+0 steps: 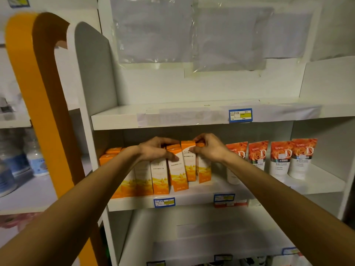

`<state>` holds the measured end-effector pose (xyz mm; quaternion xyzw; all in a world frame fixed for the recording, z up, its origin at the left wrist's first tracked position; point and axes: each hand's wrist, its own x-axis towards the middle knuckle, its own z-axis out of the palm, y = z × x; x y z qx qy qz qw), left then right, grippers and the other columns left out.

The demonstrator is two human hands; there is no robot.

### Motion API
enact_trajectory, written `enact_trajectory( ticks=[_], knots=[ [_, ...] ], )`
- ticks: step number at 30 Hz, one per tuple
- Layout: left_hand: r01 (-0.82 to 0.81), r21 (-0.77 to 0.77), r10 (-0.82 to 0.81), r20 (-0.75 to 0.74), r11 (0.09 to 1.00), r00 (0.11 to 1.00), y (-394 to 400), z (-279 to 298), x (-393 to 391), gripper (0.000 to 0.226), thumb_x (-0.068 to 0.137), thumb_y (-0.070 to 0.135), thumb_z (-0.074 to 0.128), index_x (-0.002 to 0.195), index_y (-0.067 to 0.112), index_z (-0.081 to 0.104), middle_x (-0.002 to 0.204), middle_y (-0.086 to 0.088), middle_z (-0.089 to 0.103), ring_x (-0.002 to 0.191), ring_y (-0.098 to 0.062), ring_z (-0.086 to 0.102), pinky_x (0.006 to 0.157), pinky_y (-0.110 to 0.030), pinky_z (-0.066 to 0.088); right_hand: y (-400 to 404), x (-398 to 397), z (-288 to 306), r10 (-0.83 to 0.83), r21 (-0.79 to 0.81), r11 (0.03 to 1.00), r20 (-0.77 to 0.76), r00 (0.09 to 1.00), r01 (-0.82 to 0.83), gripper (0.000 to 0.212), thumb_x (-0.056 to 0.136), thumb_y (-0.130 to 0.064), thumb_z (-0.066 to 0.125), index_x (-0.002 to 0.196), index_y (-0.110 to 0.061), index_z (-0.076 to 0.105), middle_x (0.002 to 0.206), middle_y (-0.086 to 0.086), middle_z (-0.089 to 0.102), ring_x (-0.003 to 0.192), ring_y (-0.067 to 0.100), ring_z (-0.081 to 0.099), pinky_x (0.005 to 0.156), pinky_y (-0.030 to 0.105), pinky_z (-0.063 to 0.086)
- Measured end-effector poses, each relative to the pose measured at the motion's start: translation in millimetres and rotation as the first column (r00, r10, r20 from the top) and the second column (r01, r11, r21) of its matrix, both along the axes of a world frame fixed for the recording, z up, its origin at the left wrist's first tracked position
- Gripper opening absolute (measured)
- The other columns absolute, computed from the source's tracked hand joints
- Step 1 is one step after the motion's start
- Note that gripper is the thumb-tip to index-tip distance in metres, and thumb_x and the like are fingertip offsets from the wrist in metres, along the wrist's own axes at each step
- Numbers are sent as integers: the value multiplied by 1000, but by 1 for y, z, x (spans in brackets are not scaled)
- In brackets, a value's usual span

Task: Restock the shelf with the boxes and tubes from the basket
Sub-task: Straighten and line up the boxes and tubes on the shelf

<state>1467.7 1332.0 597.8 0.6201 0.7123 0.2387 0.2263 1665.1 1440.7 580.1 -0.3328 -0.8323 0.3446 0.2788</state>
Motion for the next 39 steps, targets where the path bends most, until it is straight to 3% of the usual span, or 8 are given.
enact_trajectory(
  ticks=[3, 14, 21, 26, 32, 39],
  knots=[
    [14, 7, -14, 18, 1000, 1000, 0, 2, -2, 68, 85, 23, 75, 146, 31, 44, 115, 1, 65, 96, -16, 71, 75, -25, 59, -1, 3, 4, 26, -15, 1000, 3, 1000, -26, 37, 90, -16, 69, 124, -11, 54, 115, 9, 65, 102, 21, 67, 87, 35, 58],
    [7, 17, -8, 39, 1000, 999, 1, 3, -6, 72, 80, 24, 82, 143, 29, 47, 121, 0, 62, 101, -17, 70, 85, -34, 61, 1, 4, 0, 41, -4, 999, 44, 998, -41, 37, 91, -18, 68, 126, -12, 55, 117, 9, 65, 101, 19, 67, 84, 33, 58],
    [26, 12, -26, 48, 1000, 998, 0, 3, -7, 81, 72, 28, 88, 143, 29, 48, 121, 1, 64, 103, -16, 69, 81, -30, 61, -1, 7, 6, 48, 51, 997, 195, 980, -59, 63, 90, -8, 67, 147, -16, 40, 136, 8, 57, 111, 18, 62, 84, 28, 54],
    [41, -6, -41, 25, 999, 999, 3, 0, -8, 87, 74, 28, 87, 148, 27, 40, 125, 0, 60, 108, -17, 66, 89, -33, 59, 3, 15, 1, -4, 38, 999, 143, 990, -2, 70, 88, -1, 66, 148, -17, 35, 137, 8, 53, 116, 23, 61, 88, 33, 56],
    [48, 8, -48, 14, 999, 999, 5, -3, -10, 84, 76, 24, 84, 148, 24, 41, 127, 0, 58, 112, -18, 63, 91, -33, 58, 5, 26, 0, 24, 40, 999, 17, 1000, -24, 71, 88, -5, 69, 149, -18, 35, 123, 4, 60, 105, 17, 66, 71, 22, 57],
    [43, -6, -43, 28, 999, 999, 8, -3, -13, 85, 74, 28, 86, 147, 25, 42, 126, 1, 59, 111, -17, 64, 92, -35, 58, -5, 41, 4, 106, 66, 993, -91, 990, -100, 70, 87, -7, 71, 148, -18, 38, 117, -6, 60, 104, 13, 64, 79, 24, 59]
  ],
)
